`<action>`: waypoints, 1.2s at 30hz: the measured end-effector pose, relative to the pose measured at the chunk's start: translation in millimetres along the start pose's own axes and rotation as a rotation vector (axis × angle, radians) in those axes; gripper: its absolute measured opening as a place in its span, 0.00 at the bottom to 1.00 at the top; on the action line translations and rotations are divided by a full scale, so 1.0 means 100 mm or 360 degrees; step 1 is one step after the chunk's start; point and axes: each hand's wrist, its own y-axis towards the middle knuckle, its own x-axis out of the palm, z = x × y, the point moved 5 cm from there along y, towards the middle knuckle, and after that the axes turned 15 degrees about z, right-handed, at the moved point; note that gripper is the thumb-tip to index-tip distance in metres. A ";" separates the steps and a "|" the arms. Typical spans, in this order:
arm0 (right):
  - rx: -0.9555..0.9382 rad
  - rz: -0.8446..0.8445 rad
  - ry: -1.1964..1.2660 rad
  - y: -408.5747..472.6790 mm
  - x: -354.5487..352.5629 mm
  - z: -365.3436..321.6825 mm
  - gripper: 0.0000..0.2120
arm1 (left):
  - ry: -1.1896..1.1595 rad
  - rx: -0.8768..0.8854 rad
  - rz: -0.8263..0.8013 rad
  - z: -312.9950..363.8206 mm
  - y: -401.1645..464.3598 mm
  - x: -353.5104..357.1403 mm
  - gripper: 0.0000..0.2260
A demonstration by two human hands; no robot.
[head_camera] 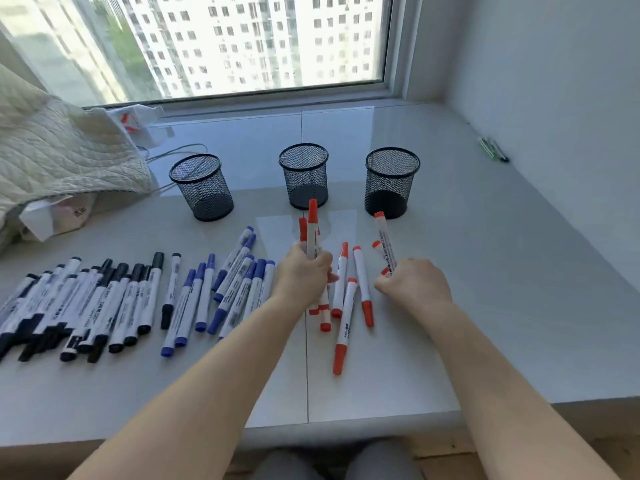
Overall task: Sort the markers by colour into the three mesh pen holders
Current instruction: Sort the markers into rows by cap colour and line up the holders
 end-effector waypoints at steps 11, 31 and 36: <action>0.0118 -0.0004 0.1130 0.56 -0.56 -0.27 0.09 | -0.0277 0.0244 0.0051 0.63 0.47 0.25 0.07; 0.0126 0.0972 0.1967 1.98 -0.76 -0.33 0.07 | -0.0837 0.0204 0.0078 1.68 1.14 1.07 0.10; 0.0078 0.0696 0.1680 1.98 -0.44 -0.27 0.10 | -0.0728 0.0362 0.0231 1.61 1.17 1.10 0.08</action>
